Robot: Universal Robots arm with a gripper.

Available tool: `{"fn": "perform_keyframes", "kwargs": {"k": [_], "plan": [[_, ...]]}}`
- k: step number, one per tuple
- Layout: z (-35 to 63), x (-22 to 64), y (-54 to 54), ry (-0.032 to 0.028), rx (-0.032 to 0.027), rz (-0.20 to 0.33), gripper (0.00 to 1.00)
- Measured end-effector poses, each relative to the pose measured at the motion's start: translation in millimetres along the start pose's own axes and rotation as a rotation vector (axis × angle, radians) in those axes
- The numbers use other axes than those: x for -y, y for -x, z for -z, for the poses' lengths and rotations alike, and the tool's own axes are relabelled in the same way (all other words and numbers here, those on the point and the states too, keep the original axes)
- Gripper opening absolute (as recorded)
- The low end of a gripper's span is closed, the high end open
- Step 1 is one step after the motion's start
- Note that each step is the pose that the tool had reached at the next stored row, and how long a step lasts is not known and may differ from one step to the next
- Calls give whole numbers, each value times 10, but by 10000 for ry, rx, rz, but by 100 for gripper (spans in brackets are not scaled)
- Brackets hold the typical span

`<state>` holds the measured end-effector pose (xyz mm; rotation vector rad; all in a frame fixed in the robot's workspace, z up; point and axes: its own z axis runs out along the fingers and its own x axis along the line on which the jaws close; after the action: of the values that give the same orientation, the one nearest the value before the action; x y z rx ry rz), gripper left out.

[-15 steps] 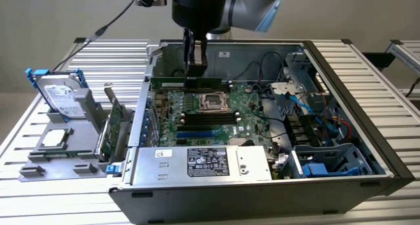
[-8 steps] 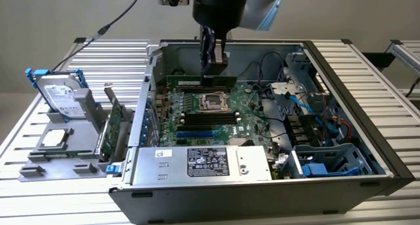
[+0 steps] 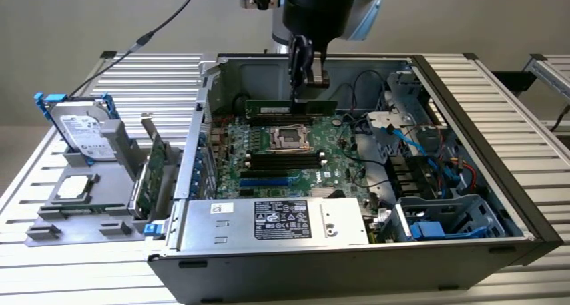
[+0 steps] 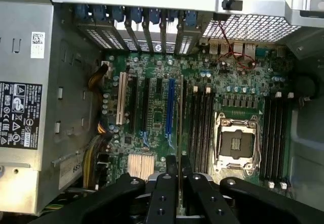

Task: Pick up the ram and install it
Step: 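Pick up the ram and move it above insertion slot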

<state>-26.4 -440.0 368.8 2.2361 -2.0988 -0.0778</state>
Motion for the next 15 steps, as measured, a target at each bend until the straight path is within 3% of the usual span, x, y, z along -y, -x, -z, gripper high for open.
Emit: {"fn": "perform_keyframes", "kwargs": {"k": [6,15], "plan": [[-80,109,170,1,0,0,14],[-211,151,392,-3,2,-15,14]]}}
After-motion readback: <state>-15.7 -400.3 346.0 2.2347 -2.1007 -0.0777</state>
